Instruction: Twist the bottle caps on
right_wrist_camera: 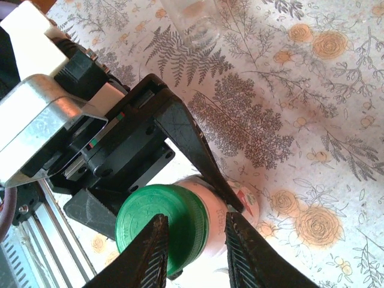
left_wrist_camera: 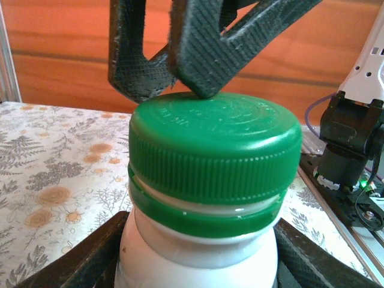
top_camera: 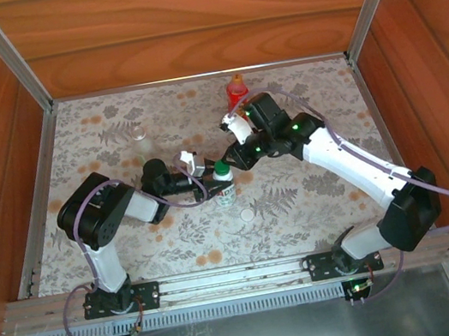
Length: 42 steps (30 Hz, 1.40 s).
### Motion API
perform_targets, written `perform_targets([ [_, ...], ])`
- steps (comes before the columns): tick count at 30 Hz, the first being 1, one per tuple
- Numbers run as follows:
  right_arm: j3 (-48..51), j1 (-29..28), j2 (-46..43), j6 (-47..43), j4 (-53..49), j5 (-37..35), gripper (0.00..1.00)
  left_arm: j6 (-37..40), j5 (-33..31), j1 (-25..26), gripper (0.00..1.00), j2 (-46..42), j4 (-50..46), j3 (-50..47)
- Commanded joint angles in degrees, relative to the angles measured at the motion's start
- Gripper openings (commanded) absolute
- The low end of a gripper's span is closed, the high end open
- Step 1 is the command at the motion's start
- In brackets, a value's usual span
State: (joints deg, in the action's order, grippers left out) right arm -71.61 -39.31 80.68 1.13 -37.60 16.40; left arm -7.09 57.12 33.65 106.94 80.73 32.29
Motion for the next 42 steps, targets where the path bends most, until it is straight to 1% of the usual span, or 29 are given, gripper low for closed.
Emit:
perform_targets([
  [1,2.5,-0.8,1.1,0.4,-6.9,2.4,0.33,-0.8,0.8,-0.6,0.57,1.2,-1.3,0.6],
  [4,3.3,-1.0,1.1,0.1,-7.0,2.1,0.34,-0.9,0.6,-0.6,0.57,1.0,-1.3,0.5],
  [7,6.4,-1.0,0.7,0.6,-6.8,1.2,0.34,-0.9,0.5,-0.6,0.57,1.0,-1.3,0.4],
  [12,10.7,-1.2,-0.3,2.0,-6.2,-0.7,0.32,-0.8,0.6,-0.6,0.57,1.3,-1.3,0.7],
  [16,10.6,-1.4,0.0,1.7,-6.3,-1.7,0.31,-1.1,0.8,-0.6,0.57,1.2,-1.3,1.0],
  [18,8.9,-1.4,-0.7,1.7,-5.6,-0.3,0.32,-1.3,0.9,-0.6,0.57,0.9,-1.3,0.9],
  [20,7.1,-1.4,-2.0,1.7,-3.7,1.2,0.35,-1.9,1.4,-0.6,0.57,0.4,-1.3,0.8],
  [23,4.6,-1.3,-4.3,1.6,0.7,2.9,0.43,-3.3,3.2,-0.6,0.57,-0.5,-1.3,0.8],
  [25,4.3,-0.9,-5.9,0.9,4.7,4.8,0.51,-4.9,5.3,-0.6,0.57,-1.1,-1.3,1.0],
  [28,6.1,-0.2,-8.6,-1.1,11.1,9.5,0.63,-6.5,7.6,-0.5,0.57,-2.8,-1.4,0.8],
  [31,7.6,0.3,-10.2,-4.1,15.7,15.0,0.70,-7.4,9.4,-0.6,0.57,-5.0,-1.5,0.3],
  [33,7.6,0.4,-10.2,-7.7,16.0,17.1,0.72,-7.9,9.9,-0.5,0.57,-6.3,-1.5,0.1],
  [36,7.3,0.4,-9.8,-13.5,14.4,19.6,0.73,-8.8,11.1,-0.2,0.57,-7.6,-1.8,0.4],
  [42,6.0,0.6,-7.6,-18.7,12.0,22.8,0.64,-9.9,12.6,0.4,0.57,-9.4,-2.2,0.4],
])
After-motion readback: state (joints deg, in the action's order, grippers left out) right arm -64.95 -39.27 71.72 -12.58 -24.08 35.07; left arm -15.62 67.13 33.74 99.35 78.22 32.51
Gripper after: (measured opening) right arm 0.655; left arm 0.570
